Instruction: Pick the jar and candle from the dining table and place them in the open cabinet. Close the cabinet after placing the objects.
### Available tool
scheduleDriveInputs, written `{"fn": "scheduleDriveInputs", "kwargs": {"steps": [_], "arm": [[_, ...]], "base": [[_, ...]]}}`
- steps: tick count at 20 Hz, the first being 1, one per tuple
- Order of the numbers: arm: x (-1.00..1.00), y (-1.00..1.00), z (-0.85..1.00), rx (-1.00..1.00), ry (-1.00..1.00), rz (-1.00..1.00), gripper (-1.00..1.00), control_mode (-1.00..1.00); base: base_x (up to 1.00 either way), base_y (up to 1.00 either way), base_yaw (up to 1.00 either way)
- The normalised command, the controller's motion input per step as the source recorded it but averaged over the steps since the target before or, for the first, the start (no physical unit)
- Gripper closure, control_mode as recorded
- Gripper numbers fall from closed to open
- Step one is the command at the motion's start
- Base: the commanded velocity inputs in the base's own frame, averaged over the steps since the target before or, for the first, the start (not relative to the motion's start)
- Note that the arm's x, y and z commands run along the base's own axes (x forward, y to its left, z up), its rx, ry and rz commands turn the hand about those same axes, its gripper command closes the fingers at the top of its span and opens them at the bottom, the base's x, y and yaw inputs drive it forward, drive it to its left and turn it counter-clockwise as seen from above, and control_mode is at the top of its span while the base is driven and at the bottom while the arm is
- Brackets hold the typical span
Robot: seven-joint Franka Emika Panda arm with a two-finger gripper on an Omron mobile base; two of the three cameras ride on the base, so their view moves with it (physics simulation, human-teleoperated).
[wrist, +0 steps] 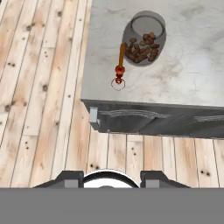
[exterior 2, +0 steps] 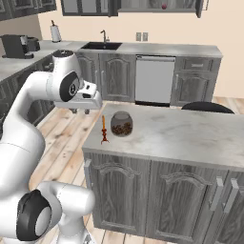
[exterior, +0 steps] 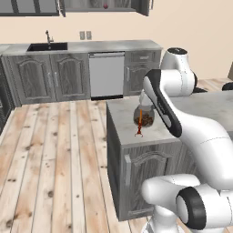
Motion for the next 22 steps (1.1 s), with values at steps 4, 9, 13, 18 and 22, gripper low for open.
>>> {"fn": "scheduleDriveInputs", "kwargs": {"steps": [4,9,13,18,22], "arm": [[0.00,-0.10,-0.16,0.01,-0.01,0.00,-1.00,-1.00],[0.00,-0.25,-0.37,0.00,0.01,-0.01,-1.00,-1.00],[0.07,-0.01,-0.19,0.00,-0.02,0.00,-1.00,-1.00],[0.18,-0.05,0.00,-0.01,0.00,0.00,-1.00,-1.00],[0.01,-0.17,0.00,0.00,0.00,-0.03,-1.00,-1.00]], "base": [[0.00,0.00,0.00],[0.00,0.00,0.00],[0.00,0.00,0.00],[0.00,0.00,0.00],[0.00,0.00,0.00]]}}
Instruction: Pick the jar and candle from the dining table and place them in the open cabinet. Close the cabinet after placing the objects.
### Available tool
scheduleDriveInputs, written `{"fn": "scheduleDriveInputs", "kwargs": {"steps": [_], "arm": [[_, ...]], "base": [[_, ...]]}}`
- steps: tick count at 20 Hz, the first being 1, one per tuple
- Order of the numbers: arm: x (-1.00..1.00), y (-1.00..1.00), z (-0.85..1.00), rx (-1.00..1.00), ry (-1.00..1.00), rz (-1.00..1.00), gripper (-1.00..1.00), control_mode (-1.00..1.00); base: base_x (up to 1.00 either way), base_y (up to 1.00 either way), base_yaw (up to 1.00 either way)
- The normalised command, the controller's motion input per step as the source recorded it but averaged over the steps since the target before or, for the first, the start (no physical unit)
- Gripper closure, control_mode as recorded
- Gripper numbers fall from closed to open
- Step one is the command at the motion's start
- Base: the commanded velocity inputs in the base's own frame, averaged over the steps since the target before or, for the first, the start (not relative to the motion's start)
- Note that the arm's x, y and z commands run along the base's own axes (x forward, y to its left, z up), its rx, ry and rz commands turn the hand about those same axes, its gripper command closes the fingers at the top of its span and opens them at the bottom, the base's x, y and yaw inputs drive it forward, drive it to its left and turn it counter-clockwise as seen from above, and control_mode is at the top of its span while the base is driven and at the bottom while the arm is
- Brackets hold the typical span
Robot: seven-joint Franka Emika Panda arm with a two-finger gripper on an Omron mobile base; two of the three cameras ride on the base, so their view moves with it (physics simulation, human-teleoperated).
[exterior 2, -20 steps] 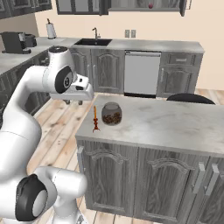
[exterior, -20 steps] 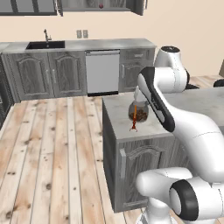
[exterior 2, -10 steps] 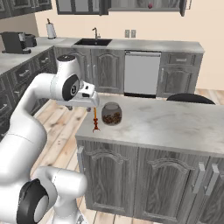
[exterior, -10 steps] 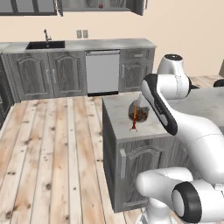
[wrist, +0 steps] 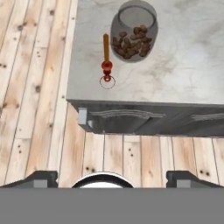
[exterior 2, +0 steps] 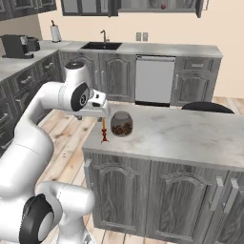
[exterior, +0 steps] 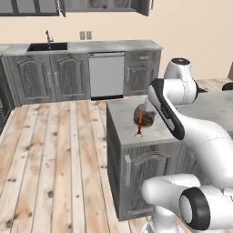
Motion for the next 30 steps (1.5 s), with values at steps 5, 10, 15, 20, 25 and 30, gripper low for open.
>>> {"fn": "scheduleDriveInputs", "kwargs": {"steps": [5,10,15,20,25,30], "arm": [[0.09,-0.33,0.00,0.00,0.00,-0.08,-1.00,-1.00],[0.00,0.05,-0.39,0.00,-0.17,-0.02,-1.00,-1.00],[0.00,0.38,-0.40,0.00,-0.33,-0.01,-1.00,-1.00],[0.00,0.52,-0.17,0.00,-0.35,-0.05,-1.00,-1.00],[0.07,0.30,0.00,-0.02,-0.13,-0.19,-1.00,-1.00],[0.17,0.12,0.00,-0.06,0.00,-0.33,-1.00,-1.00]], "base": [[0.00,0.00,0.00],[0.00,0.00,0.00],[0.00,0.00,0.00],[0.00,0.00,0.00],[0.00,0.00,0.00],[0.00,0.00,0.00]]}}
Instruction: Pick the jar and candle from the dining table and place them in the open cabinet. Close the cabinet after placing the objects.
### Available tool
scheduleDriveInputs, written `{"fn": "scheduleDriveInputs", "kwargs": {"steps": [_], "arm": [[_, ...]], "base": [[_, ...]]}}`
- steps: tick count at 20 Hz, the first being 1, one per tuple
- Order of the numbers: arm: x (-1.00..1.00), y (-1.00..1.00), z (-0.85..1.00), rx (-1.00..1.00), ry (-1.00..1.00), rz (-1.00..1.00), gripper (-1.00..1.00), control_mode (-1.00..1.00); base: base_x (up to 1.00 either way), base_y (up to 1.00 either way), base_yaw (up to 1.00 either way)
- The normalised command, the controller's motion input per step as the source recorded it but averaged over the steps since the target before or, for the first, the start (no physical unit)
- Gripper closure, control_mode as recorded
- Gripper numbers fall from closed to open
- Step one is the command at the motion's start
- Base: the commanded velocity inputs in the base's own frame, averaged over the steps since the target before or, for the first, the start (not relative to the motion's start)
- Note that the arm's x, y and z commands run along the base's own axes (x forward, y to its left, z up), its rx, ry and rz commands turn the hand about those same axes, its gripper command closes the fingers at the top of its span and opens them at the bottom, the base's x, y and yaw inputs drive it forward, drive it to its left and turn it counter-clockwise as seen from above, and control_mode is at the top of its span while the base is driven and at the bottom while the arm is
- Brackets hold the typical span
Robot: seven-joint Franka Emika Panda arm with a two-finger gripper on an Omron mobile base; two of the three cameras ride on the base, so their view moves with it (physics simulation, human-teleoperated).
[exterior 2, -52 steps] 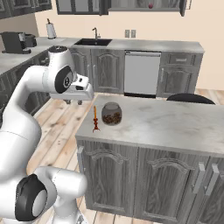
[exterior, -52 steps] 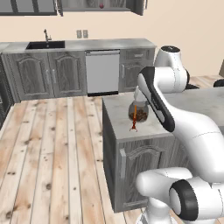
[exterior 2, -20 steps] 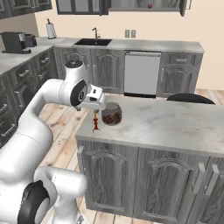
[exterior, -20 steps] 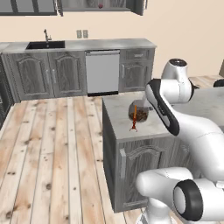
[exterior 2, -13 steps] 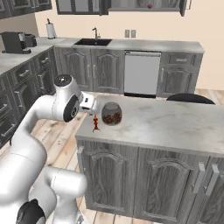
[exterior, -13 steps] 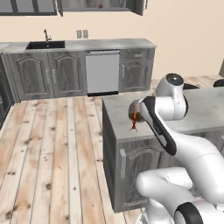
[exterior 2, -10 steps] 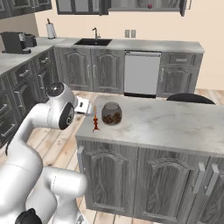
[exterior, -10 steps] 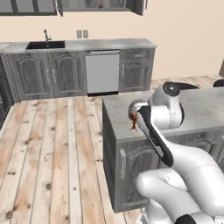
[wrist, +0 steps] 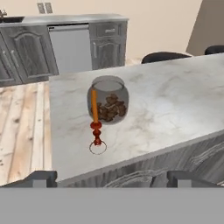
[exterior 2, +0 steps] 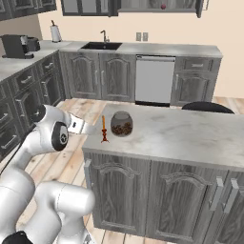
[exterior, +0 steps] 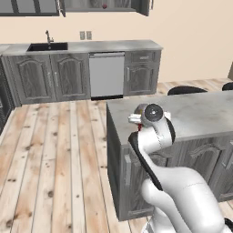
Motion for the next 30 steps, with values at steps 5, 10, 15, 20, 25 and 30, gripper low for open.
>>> {"fn": "scheduleDriveInputs", "kwargs": {"steps": [5,10,15,20,25,30], "arm": [[0.01,0.07,0.00,-0.01,0.01,-0.19,-1.00,-1.00],[0.00,0.07,-0.01,0.00,-0.04,-0.02,-1.00,-1.00],[0.00,0.16,-0.28,0.00,-0.13,0.00,-1.00,-1.00],[0.00,0.07,-0.27,0.00,-0.18,-0.03,-1.00,-1.00],[0.07,0.08,-0.14,0.00,-0.17,-0.03,-1.00,-1.00],[0.07,0.02,-0.05,0.00,-0.11,-0.05,-1.00,-1.00]], "base": [[0.00,0.00,0.00],[0.00,0.00,0.00],[0.00,0.00,0.00],[0.00,0.00,0.00],[0.00,0.00,0.00],[0.00,0.00,0.00]]}}
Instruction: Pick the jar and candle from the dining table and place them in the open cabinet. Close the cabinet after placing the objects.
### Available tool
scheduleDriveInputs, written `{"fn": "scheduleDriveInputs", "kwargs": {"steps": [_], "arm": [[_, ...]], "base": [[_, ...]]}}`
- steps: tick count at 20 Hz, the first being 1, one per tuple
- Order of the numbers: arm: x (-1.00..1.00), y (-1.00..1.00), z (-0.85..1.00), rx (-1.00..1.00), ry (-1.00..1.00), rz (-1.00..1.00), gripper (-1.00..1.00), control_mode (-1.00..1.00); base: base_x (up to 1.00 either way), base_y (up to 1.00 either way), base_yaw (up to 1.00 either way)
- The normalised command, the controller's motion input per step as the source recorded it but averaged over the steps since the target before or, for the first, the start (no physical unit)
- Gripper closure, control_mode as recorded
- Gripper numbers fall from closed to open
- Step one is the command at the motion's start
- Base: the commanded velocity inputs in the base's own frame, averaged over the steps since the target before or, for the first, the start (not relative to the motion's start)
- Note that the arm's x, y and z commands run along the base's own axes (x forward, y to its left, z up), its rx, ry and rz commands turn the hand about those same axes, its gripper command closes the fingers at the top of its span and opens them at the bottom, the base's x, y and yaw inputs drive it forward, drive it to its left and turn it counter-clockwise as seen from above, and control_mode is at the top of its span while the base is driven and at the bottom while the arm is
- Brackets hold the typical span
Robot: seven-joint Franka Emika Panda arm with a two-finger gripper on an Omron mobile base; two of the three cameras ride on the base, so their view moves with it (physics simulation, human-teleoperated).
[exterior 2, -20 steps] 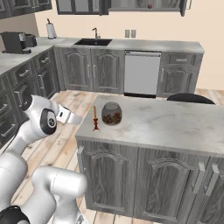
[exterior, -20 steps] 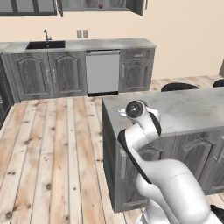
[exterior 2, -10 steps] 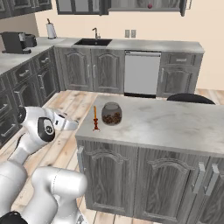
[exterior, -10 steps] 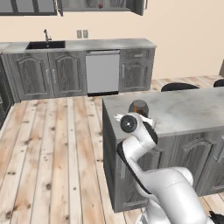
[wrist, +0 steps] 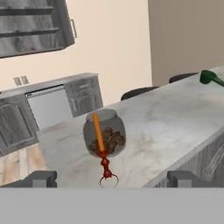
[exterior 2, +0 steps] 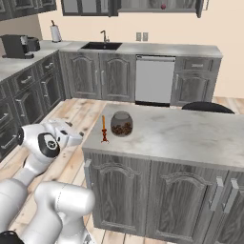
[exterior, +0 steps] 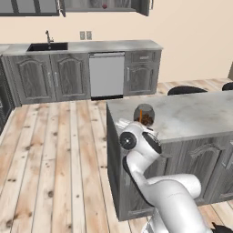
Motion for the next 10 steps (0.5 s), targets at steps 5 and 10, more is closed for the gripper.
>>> {"fn": "scheduleDriveInputs", "kwargs": {"steps": [5,10], "arm": [[0.07,0.00,0.00,0.00,0.00,-0.09,-1.00,-1.00],[0.00,-0.06,0.00,0.00,0.05,-0.05,-1.00,-1.00]], "base": [[0.00,0.00,0.00],[0.00,0.00,0.00]]}}
